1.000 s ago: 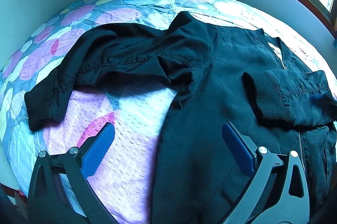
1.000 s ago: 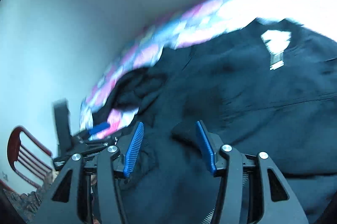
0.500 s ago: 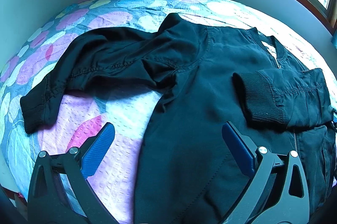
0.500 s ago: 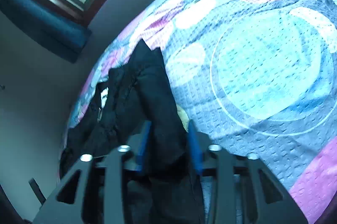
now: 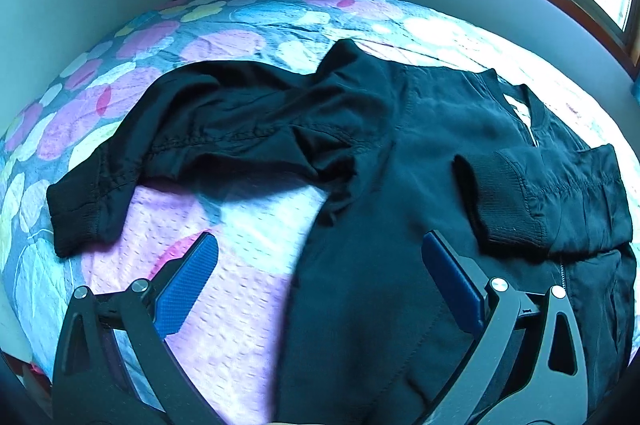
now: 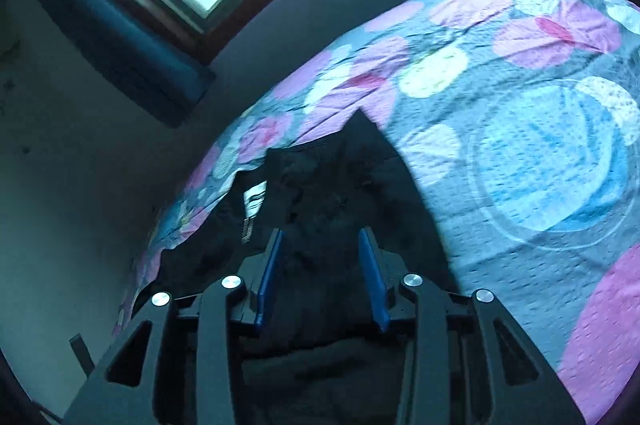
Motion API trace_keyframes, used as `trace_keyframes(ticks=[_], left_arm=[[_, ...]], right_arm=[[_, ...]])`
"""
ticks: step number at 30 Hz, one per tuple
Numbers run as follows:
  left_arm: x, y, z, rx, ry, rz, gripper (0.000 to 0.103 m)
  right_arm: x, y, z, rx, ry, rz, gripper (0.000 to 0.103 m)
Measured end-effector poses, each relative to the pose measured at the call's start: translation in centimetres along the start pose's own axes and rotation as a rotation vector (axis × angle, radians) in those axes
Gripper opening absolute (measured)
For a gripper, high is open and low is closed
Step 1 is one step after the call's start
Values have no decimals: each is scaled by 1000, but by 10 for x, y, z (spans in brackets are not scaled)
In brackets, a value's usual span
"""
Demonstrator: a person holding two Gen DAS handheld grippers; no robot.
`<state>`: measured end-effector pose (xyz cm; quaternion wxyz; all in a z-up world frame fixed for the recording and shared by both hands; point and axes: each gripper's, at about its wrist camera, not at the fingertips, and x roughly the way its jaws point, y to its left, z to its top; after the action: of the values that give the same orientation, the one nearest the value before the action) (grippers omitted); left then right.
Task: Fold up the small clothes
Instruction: 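Fold the held sleeve across the jacket body with the right gripper, then grasp the other sleeve cuff with the left gripper and lift it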
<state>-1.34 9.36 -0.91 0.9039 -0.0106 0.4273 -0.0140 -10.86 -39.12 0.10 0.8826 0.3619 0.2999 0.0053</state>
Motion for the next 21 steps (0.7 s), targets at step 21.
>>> trace_keyframes(ticks=[21], left_arm=[[5,243,-16,-492,5,-306,101]], right_arm=[[93,56,-74,-155,256,71,55]])
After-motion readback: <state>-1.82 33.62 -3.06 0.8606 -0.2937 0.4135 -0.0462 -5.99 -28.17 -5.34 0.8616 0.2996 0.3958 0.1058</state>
